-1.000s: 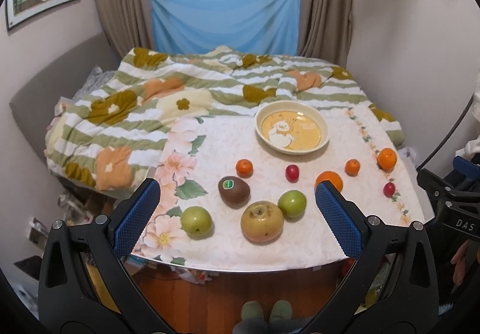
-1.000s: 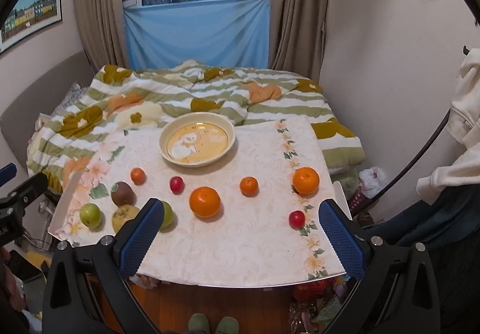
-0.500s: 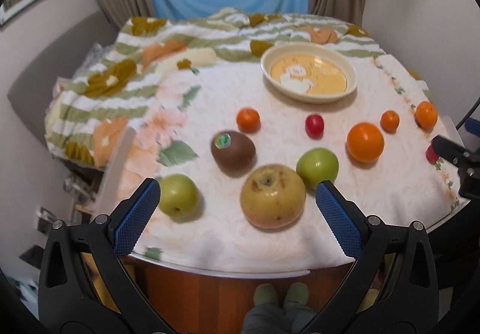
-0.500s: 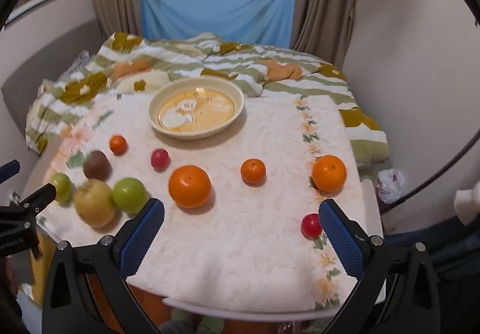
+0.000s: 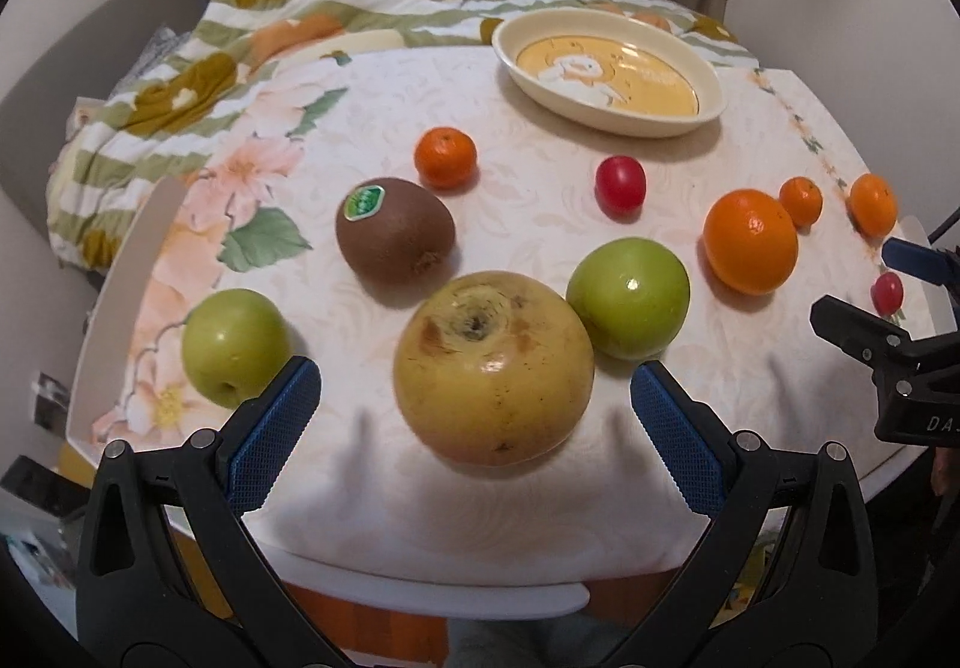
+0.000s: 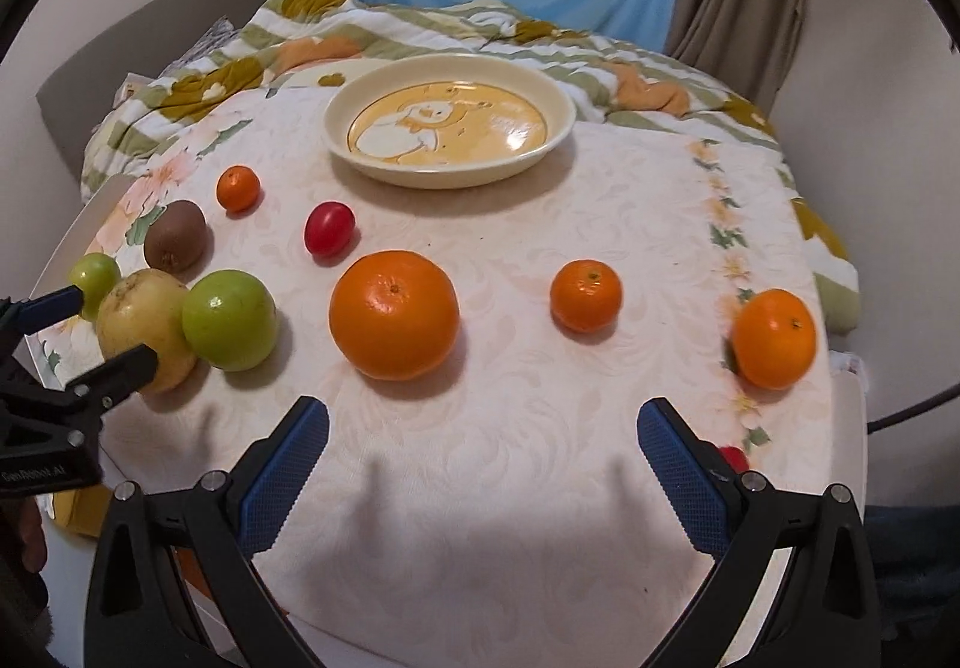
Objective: Organize fruits
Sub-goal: 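Move the left tool to the yellow pear while the right tool approaches the large orange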
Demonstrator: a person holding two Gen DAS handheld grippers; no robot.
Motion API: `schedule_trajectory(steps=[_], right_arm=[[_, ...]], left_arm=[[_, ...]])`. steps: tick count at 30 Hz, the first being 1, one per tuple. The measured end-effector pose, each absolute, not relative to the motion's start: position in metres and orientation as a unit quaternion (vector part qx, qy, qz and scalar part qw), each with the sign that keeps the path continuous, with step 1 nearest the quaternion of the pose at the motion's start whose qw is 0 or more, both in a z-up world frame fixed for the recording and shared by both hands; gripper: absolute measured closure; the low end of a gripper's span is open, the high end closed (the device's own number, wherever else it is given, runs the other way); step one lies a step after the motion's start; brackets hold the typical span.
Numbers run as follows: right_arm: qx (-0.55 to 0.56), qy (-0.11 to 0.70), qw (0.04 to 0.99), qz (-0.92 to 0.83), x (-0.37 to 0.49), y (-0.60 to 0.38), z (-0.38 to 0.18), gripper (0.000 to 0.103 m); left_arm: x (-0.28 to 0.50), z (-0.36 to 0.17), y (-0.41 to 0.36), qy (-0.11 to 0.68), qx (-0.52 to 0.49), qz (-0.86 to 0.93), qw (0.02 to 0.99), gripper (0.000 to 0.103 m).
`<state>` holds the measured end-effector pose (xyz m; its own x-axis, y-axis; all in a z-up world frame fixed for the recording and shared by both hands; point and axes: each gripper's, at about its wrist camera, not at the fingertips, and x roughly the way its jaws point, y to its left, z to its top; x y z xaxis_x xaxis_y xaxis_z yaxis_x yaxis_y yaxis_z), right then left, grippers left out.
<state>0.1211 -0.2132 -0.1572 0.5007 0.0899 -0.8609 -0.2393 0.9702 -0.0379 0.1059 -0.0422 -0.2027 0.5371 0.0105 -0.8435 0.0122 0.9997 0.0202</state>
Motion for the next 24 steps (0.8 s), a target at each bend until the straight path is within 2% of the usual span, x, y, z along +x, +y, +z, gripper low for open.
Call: schedule_trajectory(steps=[7,10,12,21,24], right_arm=[[-0.086,0.496,0.857,0.109,0.132,-0.209,-0.167,0.001],[-0.087,0.5,0.853,0.118,0.136,-0.209,-0.17,0.003],[-0.089,0.504,0.85,0.123,0.139,-0.206,-0.173,0.009],[-0.08,0.52,0.837,0.15,0.15,-0.195,-0.177,0.027],[-0.085,0.52,0.835,0.156,0.154,-0.19,-0.178,0.029]], left_arm=[[0.113,-0.213,-0.038,0.49,0.009,0.001,0.872,0.0],[0.116,-0.217,-0.037,0.498,0.003,-0.004,0.867,0.006],[0.115,-0.217,-0.037,0.5,-0.007,-0.017,0.866,0.02],[0.112,-0.217,-0.034,0.507,-0.016,-0.018,0.862,0.02],[0.109,-0.216,-0.029,0.508,-0.013,-0.015,0.861,0.02]])
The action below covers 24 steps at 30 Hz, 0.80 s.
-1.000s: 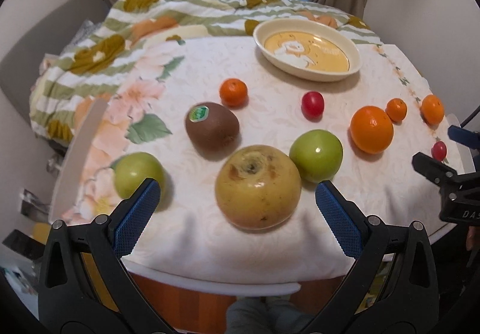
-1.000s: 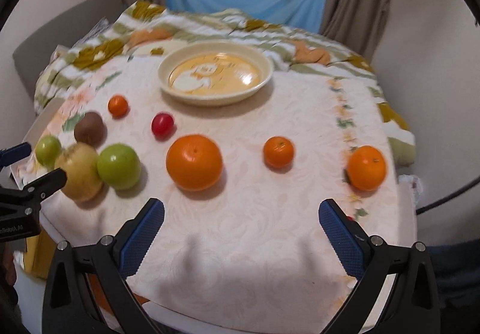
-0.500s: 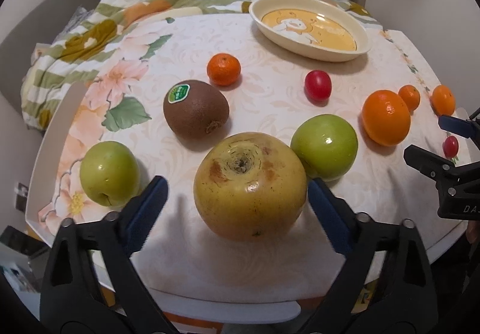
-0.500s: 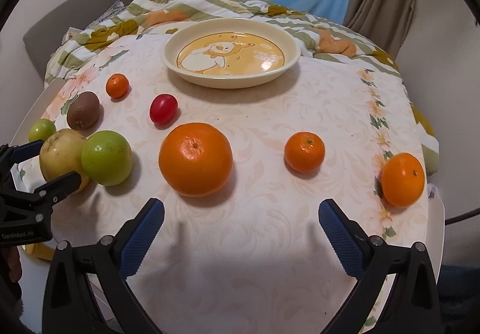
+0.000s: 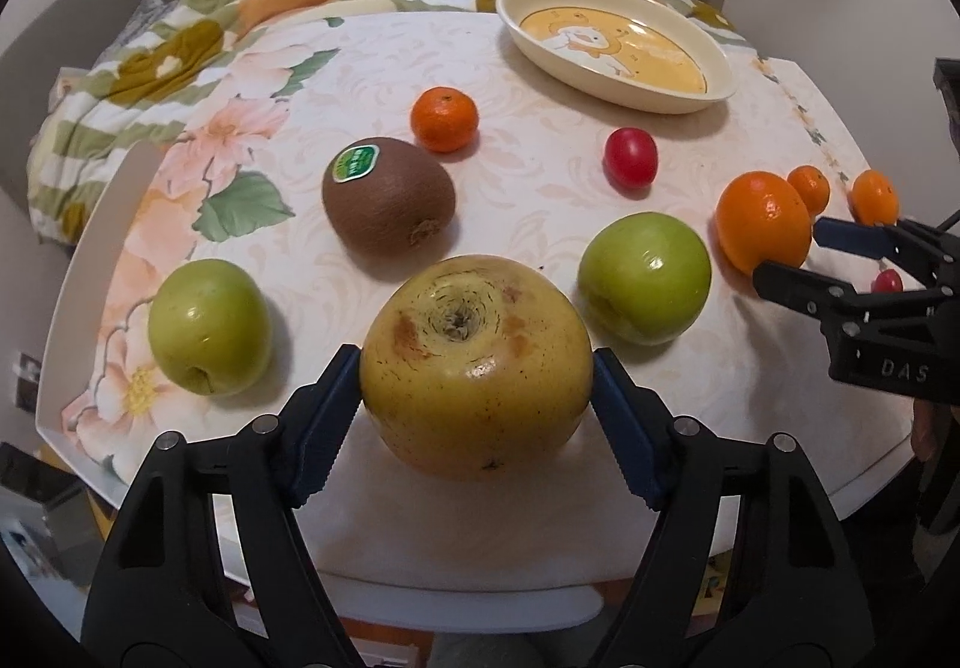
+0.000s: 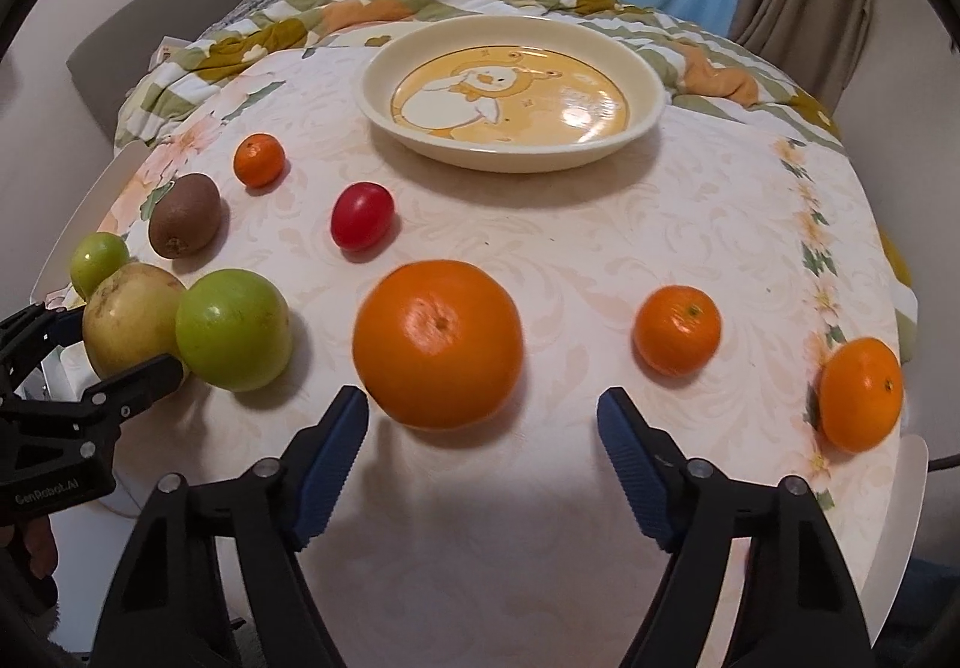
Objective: Organize fruits
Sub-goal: 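Move the left tool to the yellow pear while the right tool approaches the large orange, then close the left tool on the pear while the right tool grasps the large orange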
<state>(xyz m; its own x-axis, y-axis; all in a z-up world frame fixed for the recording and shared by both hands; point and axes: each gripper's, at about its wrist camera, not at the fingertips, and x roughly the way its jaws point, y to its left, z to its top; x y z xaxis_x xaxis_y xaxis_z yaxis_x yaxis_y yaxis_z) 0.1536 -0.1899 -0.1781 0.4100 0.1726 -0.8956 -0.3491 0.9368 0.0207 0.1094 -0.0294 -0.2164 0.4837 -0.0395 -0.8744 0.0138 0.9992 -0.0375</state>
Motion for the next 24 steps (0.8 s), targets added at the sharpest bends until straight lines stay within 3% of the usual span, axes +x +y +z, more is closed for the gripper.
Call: schedule_trajectory(steps=[5,11,14,24], right_arm=[[-0.092,0.521,0.832,0.166,0.159,-0.179,-0.18,0.04],[-0.095,0.513,0.837,0.165,0.165,-0.172,-0.181,0.041],[-0.09,0.513,0.837,0.169,0.166,-0.17,-0.182,0.047],[-0.075,0.504,0.845,0.162,0.159,-0.176,-0.168,0.048]], left_arm=[[0.106,-0.216,-0.021,0.509,-0.015,-0.005,0.861,0.02],[0.105,-0.217,-0.014,0.506,-0.018,0.001,0.862,0.02],[0.105,-0.216,-0.013,0.504,-0.02,0.002,0.863,0.02],[0.103,-0.201,-0.016,0.492,-0.019,0.001,0.87,0.02]])
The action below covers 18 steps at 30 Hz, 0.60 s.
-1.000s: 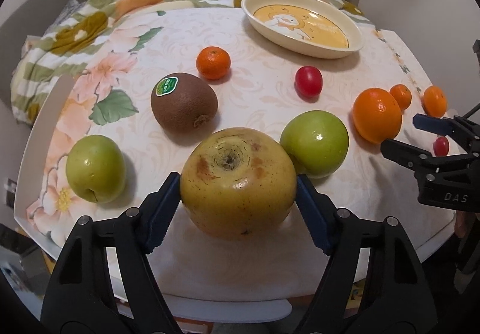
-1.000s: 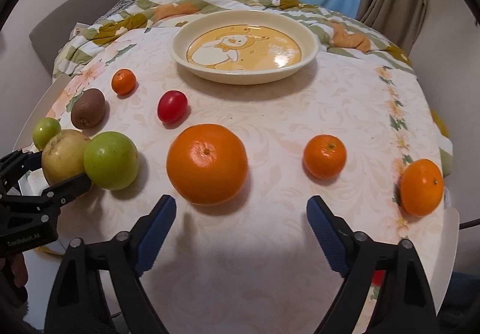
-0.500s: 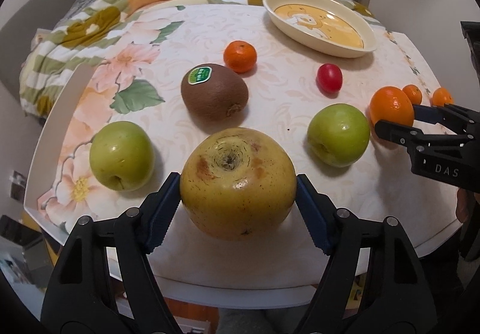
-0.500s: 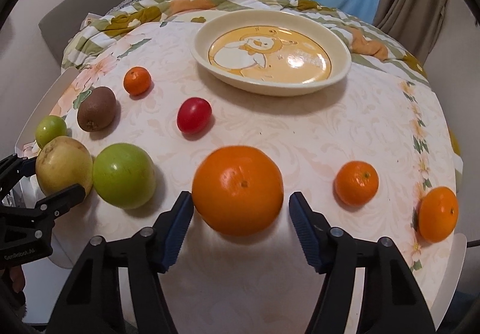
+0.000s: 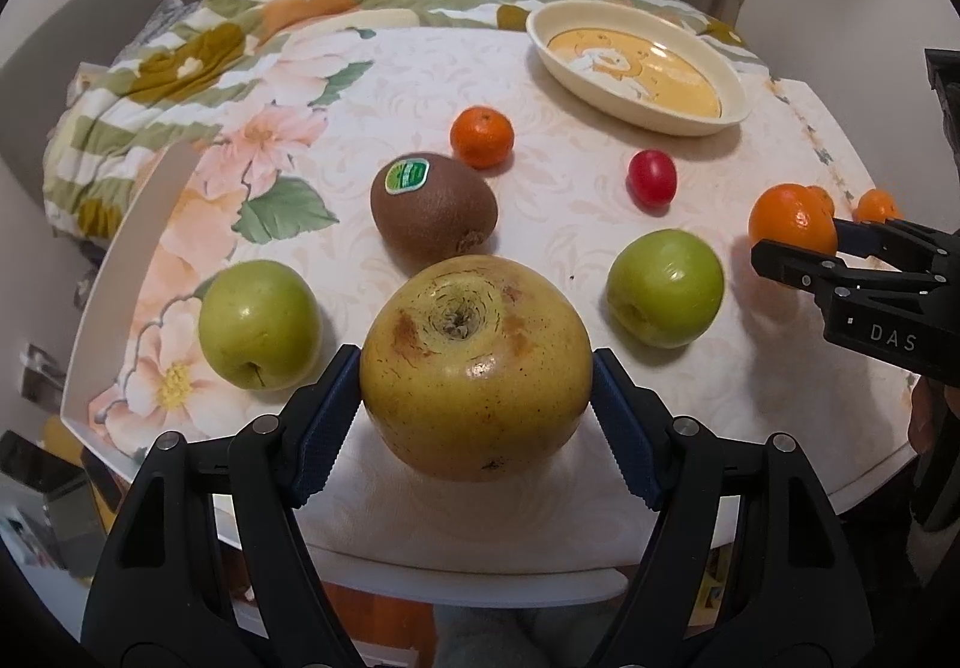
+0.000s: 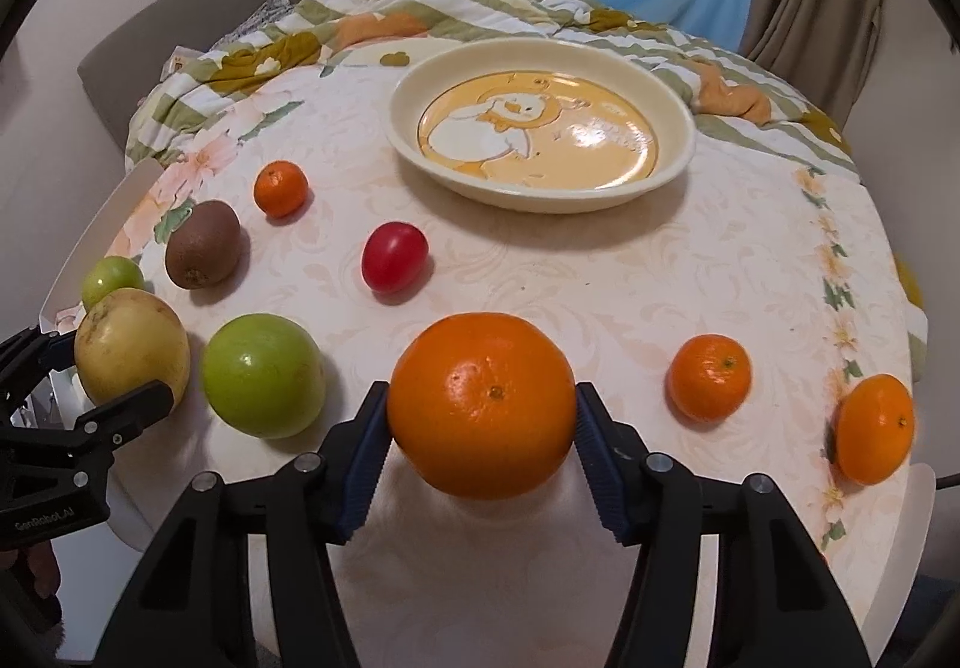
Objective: Organize fruits
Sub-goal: 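Close the left tool on the pear while the right tool grasps the large orange, then carry the pear with the left tool into the bowl while the right tool places the orange beside it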
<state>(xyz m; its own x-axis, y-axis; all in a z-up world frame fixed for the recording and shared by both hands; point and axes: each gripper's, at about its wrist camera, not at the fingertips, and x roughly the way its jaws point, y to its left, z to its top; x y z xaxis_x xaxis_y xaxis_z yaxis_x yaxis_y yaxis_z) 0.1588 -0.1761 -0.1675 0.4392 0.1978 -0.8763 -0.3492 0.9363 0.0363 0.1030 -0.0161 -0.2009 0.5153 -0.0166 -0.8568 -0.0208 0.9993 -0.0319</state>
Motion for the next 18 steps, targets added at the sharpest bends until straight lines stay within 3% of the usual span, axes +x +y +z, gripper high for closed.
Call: schedule_trajectory(steps=[18], right_arm=[[-0.033,0.431,0.89,0.145,0.161,-0.214,-0.063,0.048]], left_arm=[[0.127,-0.099,-0.038,0.406,-0.007,-0.021,0.914,0.02]])
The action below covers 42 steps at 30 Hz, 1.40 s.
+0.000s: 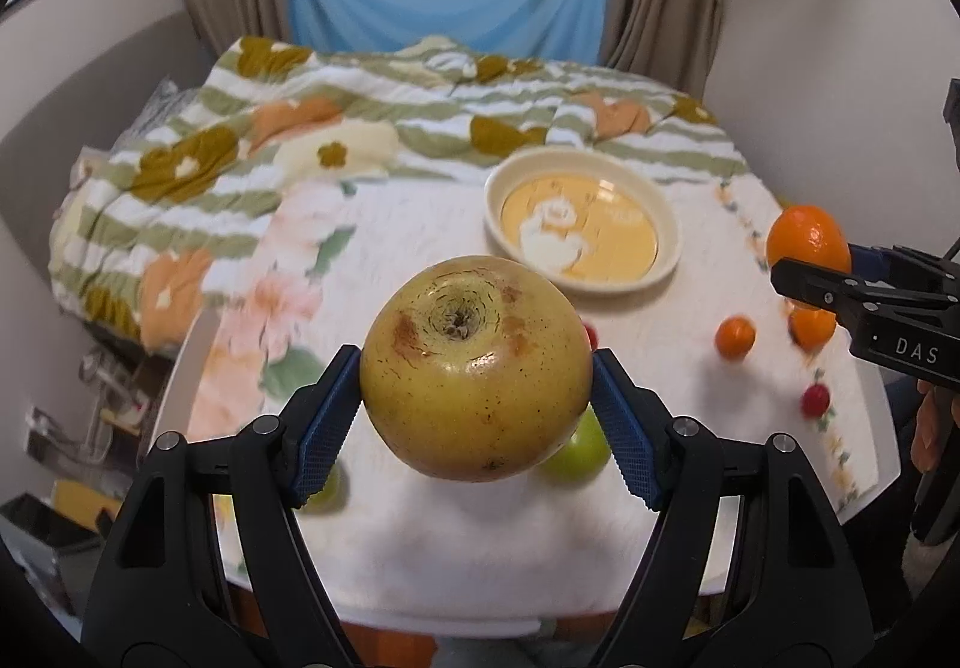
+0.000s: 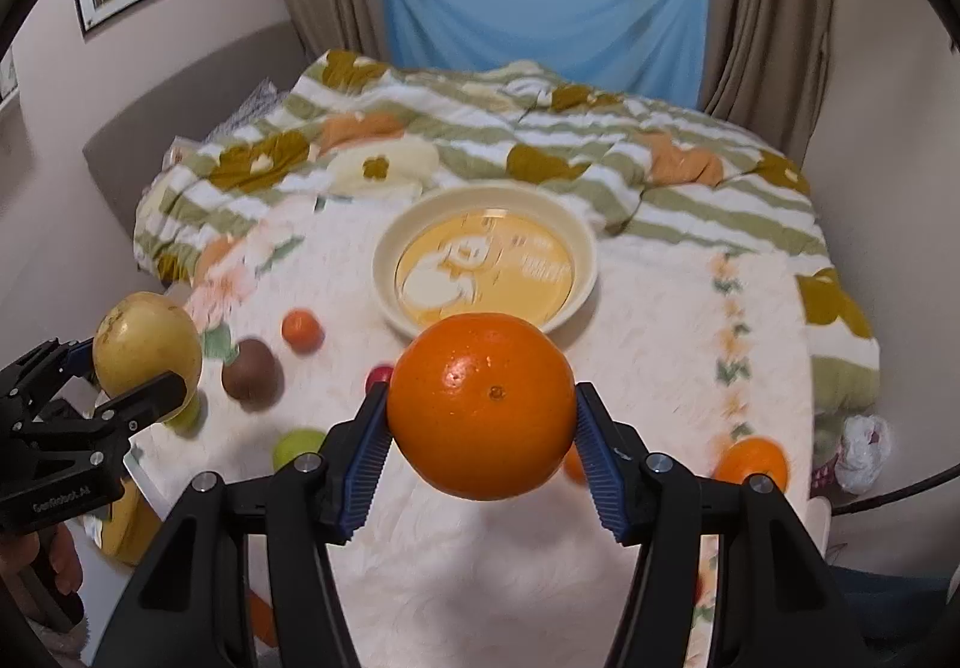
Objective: Organize fruits
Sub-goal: 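Carry the pear with the left tool into the bowl while the right tool places the orange beside it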
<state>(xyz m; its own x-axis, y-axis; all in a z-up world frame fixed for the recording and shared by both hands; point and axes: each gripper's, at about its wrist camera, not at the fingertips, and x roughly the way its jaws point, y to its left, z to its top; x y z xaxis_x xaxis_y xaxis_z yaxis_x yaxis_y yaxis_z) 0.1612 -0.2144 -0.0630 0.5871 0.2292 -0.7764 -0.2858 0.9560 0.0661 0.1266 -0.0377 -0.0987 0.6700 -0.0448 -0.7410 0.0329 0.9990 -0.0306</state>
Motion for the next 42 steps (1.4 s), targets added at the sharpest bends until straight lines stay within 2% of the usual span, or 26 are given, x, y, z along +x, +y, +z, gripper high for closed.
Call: schedule_trajectory(steps=[8,15,28,42], right_arm=[[-0.028,0.406,0.905,0.124,0.192,-0.221,-0.04,0.048],[-0.009,0.404,0.91,0.095,0.234,-0.221,-0.041,0.048],[0.055,0.444,0.894,0.029,0.306,-0.225,-0.078,0.048],[0.084,0.479,0.873,-0.009,0.331,-0.244,-0.108,0.048]], left_arm=[[0.185,-0.075,-0.04,0.387,-0.005,-0.057,0.92,0.02],[0.258,-0.078,-0.043,0.393,0.0,-0.107,0.913,0.02],[0.381,-0.134,-0.072,0.439,0.042,-0.198,0.876,0.02],[0.413,-0.188,-0.125,0.461,0.135,-0.24,0.844,0.02]])
